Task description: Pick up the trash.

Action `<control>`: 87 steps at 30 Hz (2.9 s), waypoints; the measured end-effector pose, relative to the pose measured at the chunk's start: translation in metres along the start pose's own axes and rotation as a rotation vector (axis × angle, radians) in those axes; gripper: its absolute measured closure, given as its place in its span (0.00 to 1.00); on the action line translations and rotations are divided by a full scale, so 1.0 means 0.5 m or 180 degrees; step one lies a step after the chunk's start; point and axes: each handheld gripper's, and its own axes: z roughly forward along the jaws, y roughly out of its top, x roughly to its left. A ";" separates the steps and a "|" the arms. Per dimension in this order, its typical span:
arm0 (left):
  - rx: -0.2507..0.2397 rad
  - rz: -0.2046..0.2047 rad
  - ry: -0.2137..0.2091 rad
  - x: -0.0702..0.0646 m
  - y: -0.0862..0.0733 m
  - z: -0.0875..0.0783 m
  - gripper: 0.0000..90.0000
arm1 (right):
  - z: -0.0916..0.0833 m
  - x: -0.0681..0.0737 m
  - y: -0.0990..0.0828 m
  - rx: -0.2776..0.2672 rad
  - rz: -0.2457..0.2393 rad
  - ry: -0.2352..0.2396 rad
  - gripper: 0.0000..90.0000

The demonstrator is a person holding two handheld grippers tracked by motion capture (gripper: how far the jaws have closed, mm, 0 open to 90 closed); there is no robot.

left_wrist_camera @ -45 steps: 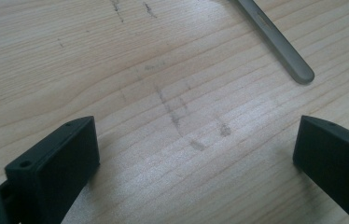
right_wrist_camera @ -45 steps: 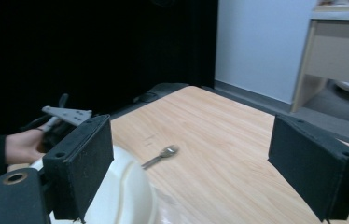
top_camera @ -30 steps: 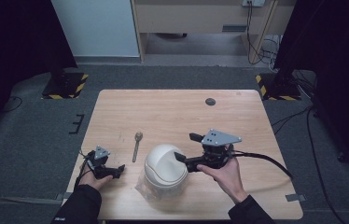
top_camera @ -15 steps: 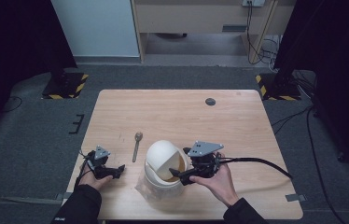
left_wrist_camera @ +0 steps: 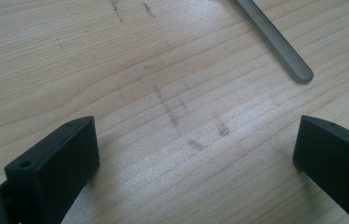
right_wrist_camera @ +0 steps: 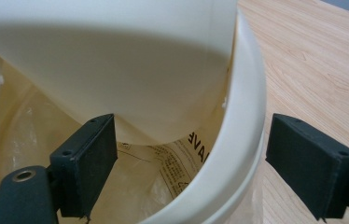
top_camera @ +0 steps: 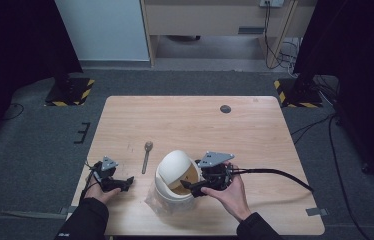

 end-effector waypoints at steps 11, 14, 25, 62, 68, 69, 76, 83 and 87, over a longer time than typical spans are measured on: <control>-0.0001 0.0000 0.0000 0.000 0.000 0.000 0.00 | -0.087 -0.024 0.026 -0.0432 0.0084 -0.0120 0.17; 0.0000 0.0001 0.0000 0.000 0.000 0.000 0.00 | -0.136 -0.061 0.014 -0.0580 0.0228 -0.0330 0.16; -0.0001 0.0003 -0.0012 0.001 0.000 0.000 0.00 | -0.195 -0.163 -0.121 -0.0303 0.0625 -0.0947 0.14; -0.0665 -0.0228 -0.0034 -0.044 0.105 -0.002 0.30 | -0.171 -0.258 -0.272 0.0541 0.0998 -0.1462 0.18; -0.0528 -0.0289 0.0007 -0.050 0.123 0.045 0.34 | -0.169 -0.256 -0.273 0.0538 0.1093 -0.1408 0.22; -0.0500 -0.0275 0.0023 -0.051 0.126 0.052 0.35 | -0.168 -0.256 -0.274 0.0547 0.1115 -0.1404 0.22; -0.0395 -0.0248 0.0102 -0.055 0.138 0.091 0.43 | -0.168 -0.258 -0.274 0.0547 0.1113 -0.1375 0.24; -0.0275 -0.0229 0.0153 -0.059 0.142 0.116 0.49 | -0.165 -0.255 -0.271 0.0565 0.1070 -0.1337 0.25; -0.0195 -0.0250 0.0170 -0.063 0.142 0.121 0.57 | -0.164 -0.255 -0.271 0.0576 0.1079 -0.1329 0.25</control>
